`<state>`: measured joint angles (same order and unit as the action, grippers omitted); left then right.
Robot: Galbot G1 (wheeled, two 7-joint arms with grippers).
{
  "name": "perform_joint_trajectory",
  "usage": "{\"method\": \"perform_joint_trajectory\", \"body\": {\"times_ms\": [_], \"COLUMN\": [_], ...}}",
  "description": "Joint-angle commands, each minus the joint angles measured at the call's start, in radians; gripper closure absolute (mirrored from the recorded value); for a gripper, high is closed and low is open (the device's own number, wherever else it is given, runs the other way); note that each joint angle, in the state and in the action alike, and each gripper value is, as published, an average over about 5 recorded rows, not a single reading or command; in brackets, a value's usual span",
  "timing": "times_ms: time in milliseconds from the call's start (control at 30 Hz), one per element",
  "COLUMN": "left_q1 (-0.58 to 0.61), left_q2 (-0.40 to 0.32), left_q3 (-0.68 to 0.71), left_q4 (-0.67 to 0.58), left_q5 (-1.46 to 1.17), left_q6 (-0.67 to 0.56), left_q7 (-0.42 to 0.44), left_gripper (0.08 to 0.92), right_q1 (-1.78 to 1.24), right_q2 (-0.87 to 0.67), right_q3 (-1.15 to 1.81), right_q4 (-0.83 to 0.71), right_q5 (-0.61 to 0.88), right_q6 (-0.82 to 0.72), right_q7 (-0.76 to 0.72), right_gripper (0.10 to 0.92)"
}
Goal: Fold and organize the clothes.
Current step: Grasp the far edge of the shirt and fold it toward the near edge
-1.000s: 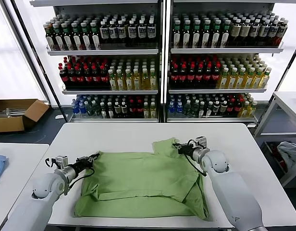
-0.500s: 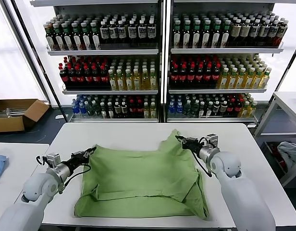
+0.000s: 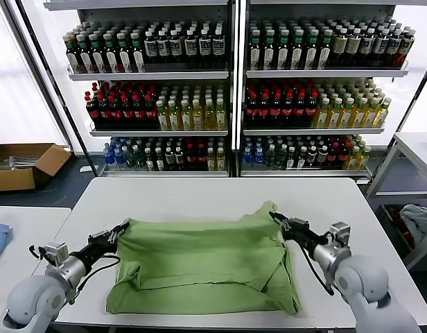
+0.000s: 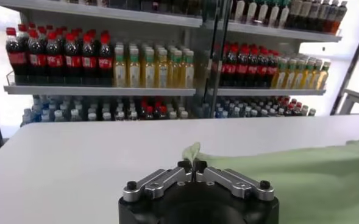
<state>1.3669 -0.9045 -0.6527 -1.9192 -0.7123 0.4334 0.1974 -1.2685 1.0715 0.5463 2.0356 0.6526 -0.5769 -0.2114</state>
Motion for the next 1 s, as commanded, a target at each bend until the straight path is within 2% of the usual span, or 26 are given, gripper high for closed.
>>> {"method": "perform_joint_trajectory", "body": {"times_ms": [33,367,467,567,833,1000], "left_q1": [0.231,0.323,0.324,0.324,0.380,0.401], "left_q2": [0.000,-0.010,-0.012,-0.014,-0.009,-0.085], "left_q3": [-0.111,-0.121,-0.117,-0.125,-0.254,-0.236], "left_q4": [-0.148,-0.181,-0.182,-0.187,-0.203,-0.268], "left_q5": [0.022,0.095,0.128,0.144,0.114,0.056], "left_q6": [0.005,0.006,0.012,0.018,0.025,0.008], "left_q7": [-0.007,-0.006,-0.006,-0.018,-0.072,-0.182], "left_gripper": [0.911,0.911,0.905,0.852,0.621,0.473], "right_q1": [-0.347,-0.413,-0.394,-0.371,-0.286,-0.302], "right_q2": [-0.014,0.022,0.027,0.020,0.032,0.057], "right_q3": [0.120,0.116,0.129,0.179,0.409,0.477], "right_q4": [0.212,0.234,0.223,0.194,0.053,-0.002], "right_q5": [0.010,-0.066,-0.080,-0.080,-0.068,-0.066], "right_q6": [0.000,0.018,0.037,0.080,0.322,0.368], "right_q7": [0.020,0.043,0.064,0.059,0.108,0.115], "right_gripper": [0.919,0.919,0.888,0.810,0.576,0.438]}}
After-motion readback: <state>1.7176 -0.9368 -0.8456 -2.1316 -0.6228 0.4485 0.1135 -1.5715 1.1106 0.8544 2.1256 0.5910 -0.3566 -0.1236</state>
